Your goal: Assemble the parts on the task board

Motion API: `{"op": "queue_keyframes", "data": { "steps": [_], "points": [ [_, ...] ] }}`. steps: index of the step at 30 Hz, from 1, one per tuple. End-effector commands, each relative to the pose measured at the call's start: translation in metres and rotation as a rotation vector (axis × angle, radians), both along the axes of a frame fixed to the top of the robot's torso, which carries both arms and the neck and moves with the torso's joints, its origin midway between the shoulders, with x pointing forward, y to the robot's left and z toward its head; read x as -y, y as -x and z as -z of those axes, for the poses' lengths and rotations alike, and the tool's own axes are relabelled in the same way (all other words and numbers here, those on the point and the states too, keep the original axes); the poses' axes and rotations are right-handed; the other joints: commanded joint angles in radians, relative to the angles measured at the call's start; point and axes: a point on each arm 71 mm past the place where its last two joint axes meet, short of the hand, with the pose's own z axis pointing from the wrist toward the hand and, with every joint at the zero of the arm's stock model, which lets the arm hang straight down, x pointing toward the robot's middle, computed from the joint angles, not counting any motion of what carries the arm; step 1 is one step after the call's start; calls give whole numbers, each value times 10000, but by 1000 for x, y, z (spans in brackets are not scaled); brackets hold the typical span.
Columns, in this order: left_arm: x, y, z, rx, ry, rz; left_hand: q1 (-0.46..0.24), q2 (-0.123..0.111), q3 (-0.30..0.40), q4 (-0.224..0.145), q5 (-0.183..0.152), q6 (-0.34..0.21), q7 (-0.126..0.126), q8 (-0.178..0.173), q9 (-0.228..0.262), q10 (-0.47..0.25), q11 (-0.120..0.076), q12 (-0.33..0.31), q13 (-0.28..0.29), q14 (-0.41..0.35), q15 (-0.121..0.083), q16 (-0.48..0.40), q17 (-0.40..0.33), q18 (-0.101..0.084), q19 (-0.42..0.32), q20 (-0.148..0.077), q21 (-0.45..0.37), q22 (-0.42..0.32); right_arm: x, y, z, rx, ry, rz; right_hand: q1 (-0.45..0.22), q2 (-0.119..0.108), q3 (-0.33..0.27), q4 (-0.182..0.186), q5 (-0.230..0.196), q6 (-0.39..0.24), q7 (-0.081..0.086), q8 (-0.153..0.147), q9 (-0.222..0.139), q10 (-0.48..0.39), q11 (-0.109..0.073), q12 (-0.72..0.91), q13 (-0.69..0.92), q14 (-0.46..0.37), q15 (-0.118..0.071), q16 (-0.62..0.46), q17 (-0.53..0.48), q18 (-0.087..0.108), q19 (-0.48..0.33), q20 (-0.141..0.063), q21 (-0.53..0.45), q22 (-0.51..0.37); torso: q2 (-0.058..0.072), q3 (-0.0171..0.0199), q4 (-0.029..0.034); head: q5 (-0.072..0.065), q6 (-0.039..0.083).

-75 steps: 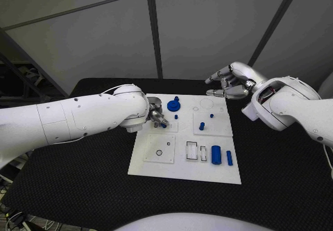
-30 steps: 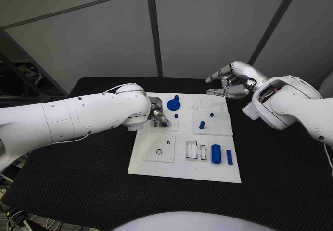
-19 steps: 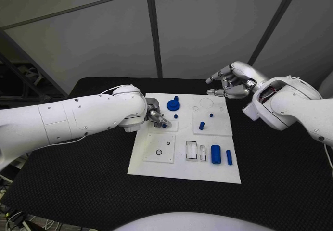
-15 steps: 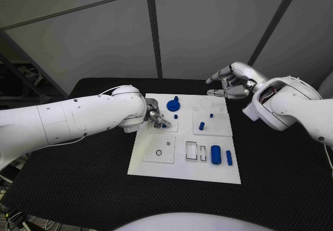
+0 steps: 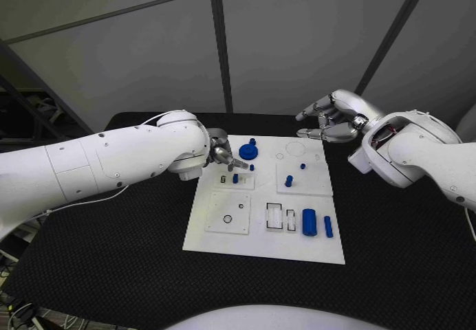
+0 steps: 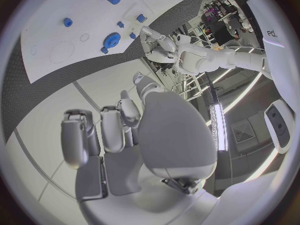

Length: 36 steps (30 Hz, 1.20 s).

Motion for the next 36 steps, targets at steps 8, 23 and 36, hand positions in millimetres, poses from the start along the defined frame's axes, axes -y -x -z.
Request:
{"op": "queue_keyframes", "data": {
  "steps": [8,23,36],
  "points": [
    [-19,-16,-21,-189,216,-400,673,151,-412,-36,0,-383,124,-428,-189,598,47,-752,1818,936,44,-239,2197,-65,-390,53,-396,-516,1,-1,-1,74,-42,3,-116,-21,54,31,48,76,21,-52,-11,-4,-22,-44,-13,301,-70,-31,-10,94,452,-60,-33,1736,-4,7,0,12,58],
    [-50,-63,-35,-462,-286,-1224,1364,549,-833,-48,2,-727,405,-932,-1832,496,284,-1174,1738,907,270,-334,2077,11,-584,294,-707,-826,-1,-2,-1,44,-32,-14,-123,-21,55,34,49,75,21,-54,-13,-1,-22,-35,-7,302,-70,-29,-6,94,453,-60,-33,1736,37,3,-32,54,190],
    [-55,-75,-24,-991,-1116,-1307,1118,577,-1113,-2,-15,-668,410,-927,-2141,491,292,-1158,1743,909,272,-327,2087,22,-605,299,-753,-860,-4,-2,-1,43,-46,-57,-123,-21,55,34,49,75,21,-54,-13,-1,-22,-35,-7,302,-70,-29,-6,94,453,-60,-33,1736,22,9,-20,80,77]
  ]
}}
